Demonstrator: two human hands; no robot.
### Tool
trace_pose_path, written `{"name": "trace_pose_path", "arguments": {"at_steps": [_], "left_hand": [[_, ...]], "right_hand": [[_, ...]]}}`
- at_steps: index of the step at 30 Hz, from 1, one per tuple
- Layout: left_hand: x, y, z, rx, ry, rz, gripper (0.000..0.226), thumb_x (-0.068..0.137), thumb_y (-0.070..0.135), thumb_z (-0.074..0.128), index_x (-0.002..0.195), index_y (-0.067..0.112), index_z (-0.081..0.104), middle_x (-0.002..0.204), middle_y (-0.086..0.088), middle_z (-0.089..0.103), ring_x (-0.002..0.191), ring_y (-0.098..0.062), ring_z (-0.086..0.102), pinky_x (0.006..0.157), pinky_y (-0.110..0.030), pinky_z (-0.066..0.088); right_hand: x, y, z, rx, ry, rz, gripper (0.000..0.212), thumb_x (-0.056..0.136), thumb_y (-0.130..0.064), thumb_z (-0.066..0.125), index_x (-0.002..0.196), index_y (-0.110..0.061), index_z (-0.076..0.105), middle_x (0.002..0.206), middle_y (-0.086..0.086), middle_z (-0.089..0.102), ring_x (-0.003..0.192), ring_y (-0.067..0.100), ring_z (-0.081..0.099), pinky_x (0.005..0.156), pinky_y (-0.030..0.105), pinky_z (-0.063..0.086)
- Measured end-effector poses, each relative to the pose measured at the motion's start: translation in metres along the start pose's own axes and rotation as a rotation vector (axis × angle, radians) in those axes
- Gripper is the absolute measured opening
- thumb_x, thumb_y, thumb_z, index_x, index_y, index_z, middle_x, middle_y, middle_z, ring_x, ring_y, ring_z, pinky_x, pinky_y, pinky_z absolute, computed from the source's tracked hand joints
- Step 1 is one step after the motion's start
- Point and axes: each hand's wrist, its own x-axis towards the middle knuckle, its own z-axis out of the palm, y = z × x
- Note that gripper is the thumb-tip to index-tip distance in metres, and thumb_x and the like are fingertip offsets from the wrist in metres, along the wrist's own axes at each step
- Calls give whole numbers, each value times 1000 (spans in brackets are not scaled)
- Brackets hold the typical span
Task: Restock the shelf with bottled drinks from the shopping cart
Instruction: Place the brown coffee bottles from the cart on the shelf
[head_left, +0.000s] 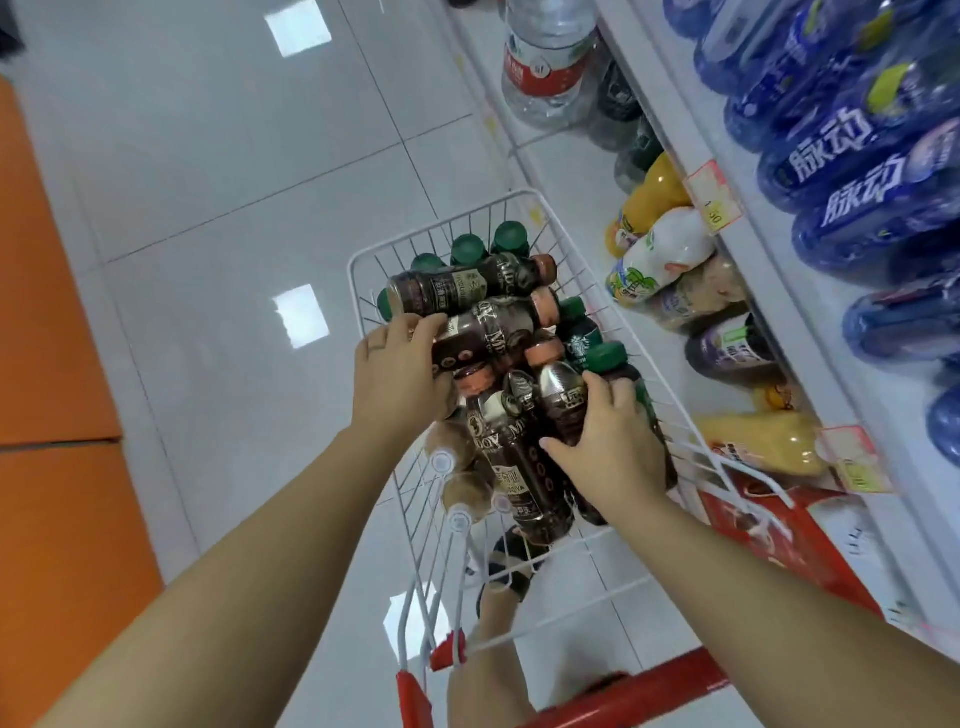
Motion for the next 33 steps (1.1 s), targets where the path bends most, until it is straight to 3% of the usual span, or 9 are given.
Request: {"name": "trace_pose_path", "arguments": {"at_steps": [4,8,15,18,22,24,27,29,33], "left_hand": [[7,-2,6,112,21,19,67,76,27,70,137,21,42,128,-7,47,114,-36,46,100,-44,32],[7,-3,12,111,71,36,59,76,30,69,130,22,48,124,-6,50,110,-32,49,92,-41,36],[-3,5,-6,6,99,31,45,77,24,65,120,23,53,108,0,64,95,-26,59,85,-39,42],[-28,20,-27,-180,172,-50,46,75,25,69,118,22,54,106,1,62,90,-22,58,74,-34,45],[-73,58,-63,-655,137,-127,51,75,28,76,117,26,48,104,4,62,82,-8,64,68,-28,54],[-98,83,-84,-799,135,-88,50,75,26,77,115,27,46,98,10,62,78,6,62,61,-12,50],[-138,131,-112,-872,176,27,53,74,29,77,116,33,45,108,12,56,94,4,55,80,-22,48],[-167,166,-130,-879,234,158,55,74,29,77,111,49,41,110,23,51,100,0,51,85,-19,42],[-226,235,-163,-851,357,428,68,76,31,77,108,69,32,108,42,44,104,16,43,84,0,32]], "right_hand": [[-6,-1,13,-91,35,-6,94,73,-40,75,144,-20,16,135,7,33,120,26,40,71,33,52],[-7,0,18,-35,83,-8,87,74,-31,75,142,-22,21,133,6,36,119,26,40,73,32,51],[-22,21,-9,489,-23,-118,87,70,-19,79,139,-33,28,138,-3,47,123,17,46,94,28,41],[-34,31,-39,664,19,-121,86,66,-17,81,134,-38,32,121,-16,51,111,1,45,86,2,32],[-60,46,-94,850,108,-49,87,65,-17,82,134,-37,34,110,-15,54,100,5,54,86,22,42],[-78,57,-129,931,146,-56,84,65,-15,82,134,-35,37,116,-9,59,103,6,57,88,25,46],[-116,78,-185,1010,237,-103,78,66,-7,81,129,-34,42,107,-19,61,91,-15,58,69,2,45],[-148,95,-221,1054,312,-121,80,66,-3,80,132,-28,42,106,-20,59,86,-19,57,62,-1,43],[-228,130,-281,1106,446,-199,82,65,-10,82,134,-26,41,127,-6,56,112,5,55,86,20,48]]}}
